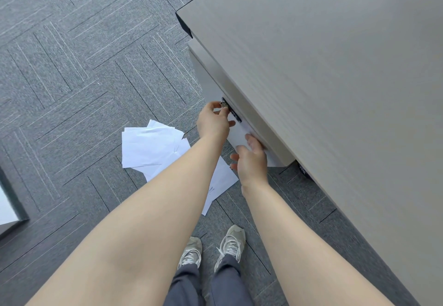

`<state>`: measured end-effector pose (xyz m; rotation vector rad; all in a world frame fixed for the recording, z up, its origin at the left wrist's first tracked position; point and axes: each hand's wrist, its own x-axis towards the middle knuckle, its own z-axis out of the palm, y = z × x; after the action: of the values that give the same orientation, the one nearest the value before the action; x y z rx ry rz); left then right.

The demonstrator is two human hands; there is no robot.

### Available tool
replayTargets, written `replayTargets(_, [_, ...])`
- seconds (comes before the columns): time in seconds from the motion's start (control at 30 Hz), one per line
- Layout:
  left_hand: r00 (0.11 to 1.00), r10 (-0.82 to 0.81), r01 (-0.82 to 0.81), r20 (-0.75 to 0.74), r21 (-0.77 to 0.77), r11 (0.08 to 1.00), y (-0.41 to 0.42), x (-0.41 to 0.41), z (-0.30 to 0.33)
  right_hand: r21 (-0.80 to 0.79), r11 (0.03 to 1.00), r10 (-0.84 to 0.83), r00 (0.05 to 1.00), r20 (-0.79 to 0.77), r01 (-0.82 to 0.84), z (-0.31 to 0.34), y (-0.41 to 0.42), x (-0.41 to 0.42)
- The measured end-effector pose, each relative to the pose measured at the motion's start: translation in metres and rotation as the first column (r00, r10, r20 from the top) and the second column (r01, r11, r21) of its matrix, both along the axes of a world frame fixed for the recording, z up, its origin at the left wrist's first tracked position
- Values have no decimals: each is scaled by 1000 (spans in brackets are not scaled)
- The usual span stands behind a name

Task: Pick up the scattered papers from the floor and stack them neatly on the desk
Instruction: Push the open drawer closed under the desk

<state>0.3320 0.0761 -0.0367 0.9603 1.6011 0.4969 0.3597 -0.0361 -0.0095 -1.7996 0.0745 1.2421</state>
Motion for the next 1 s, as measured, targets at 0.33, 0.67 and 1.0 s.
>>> replayTargets(0.33, [996,-37,41,-80,58,997,1,4,-3,15,1000,23,999,29,-24,0,0,5])
replayTargets(0.67, [474,-409,787,-779,167,594,9,-16,-1,2,990,143,981,132,-144,-9,-7,0])
replayTargets(1.0, [174,-411,959,-895,59,279,25,-25,-10,-28,983,183,945,272,-182,-20,-8,-6])
